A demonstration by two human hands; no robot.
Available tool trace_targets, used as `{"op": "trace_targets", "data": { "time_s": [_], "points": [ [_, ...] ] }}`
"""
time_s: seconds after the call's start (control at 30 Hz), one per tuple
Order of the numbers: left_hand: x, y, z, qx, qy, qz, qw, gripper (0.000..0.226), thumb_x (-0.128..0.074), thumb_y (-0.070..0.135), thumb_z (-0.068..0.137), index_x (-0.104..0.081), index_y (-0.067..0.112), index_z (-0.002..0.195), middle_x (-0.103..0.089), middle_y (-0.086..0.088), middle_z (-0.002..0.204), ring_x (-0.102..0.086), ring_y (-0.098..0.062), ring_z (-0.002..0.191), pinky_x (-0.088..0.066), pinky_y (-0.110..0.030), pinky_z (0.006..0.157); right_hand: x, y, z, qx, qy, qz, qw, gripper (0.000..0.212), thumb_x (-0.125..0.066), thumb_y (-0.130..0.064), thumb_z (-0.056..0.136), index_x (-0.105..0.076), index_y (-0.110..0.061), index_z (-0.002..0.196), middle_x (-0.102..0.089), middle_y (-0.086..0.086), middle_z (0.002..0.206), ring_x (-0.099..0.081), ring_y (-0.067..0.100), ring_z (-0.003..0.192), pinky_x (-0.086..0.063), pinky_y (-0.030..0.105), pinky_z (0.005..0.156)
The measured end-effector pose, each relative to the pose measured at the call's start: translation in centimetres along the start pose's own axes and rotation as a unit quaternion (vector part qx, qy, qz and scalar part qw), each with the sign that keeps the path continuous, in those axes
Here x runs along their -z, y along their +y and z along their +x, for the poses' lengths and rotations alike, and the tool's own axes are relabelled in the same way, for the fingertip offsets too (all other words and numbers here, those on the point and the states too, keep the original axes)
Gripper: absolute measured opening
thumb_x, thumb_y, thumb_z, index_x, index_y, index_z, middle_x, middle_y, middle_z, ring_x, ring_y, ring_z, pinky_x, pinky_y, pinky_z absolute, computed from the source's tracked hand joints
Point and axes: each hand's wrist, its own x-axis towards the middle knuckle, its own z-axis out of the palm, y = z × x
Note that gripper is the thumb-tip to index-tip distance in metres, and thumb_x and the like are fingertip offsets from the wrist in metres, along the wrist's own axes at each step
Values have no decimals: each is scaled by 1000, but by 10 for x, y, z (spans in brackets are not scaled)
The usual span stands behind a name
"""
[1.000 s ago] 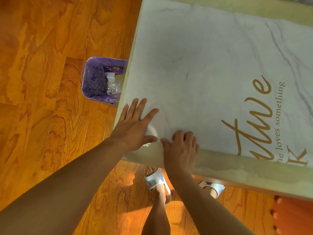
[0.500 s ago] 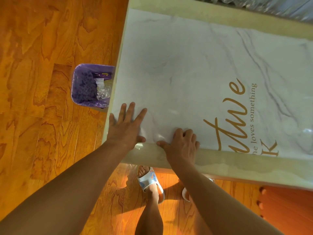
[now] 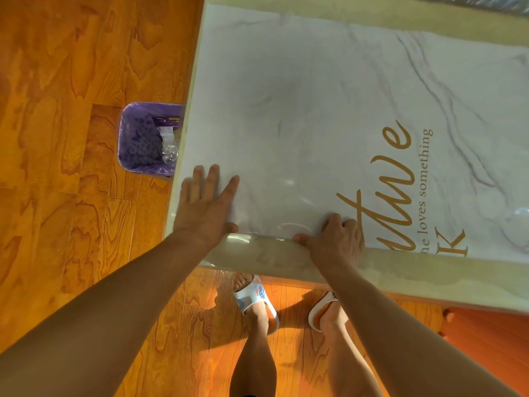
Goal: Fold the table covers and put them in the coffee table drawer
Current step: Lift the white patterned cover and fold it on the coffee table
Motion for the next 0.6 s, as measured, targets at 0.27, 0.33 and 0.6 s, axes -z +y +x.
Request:
{"op": "trace_targets", "data": {
  "time_s": [0.27, 0.33, 0.6],
  "points": [
    [-63, 90, -73, -155, 40, -51, 986, 68, -23, 47, 108, -2, 13, 162, 10, -12, 169, 13, -29, 155, -9, -50, 126, -7, -3, -7, -27, 42, 21, 999, 76, -85, -57, 67, -45, -17, 118, -40, 8, 118, -43, 29, 110, -37, 41, 101],
    [-74, 58, -74, -108, 50, -57, 991, 68, -22, 53, 108, 1, 20, 163, 10, -8, 169, 13, -27, 156, -12, -51, 125, -7, -3, -6, -28, 38, 26, 999, 78, -86, -56, 65, -45, -16, 118, -38, 8, 118, -43, 30, 111, -38, 41, 101],
    [-82, -50, -95, -10, 33, -65, 997, 68, -9, 63, 104, 2, 28, 162, 10, 2, 170, 17, -20, 155, -4, -46, 127, -5, -3, -2, -43, 15, 15, 999, 82, -86, -59, 63, -45, -15, 119, -38, 10, 118, -44, 31, 114, -40, 43, 104]
  ]
}}
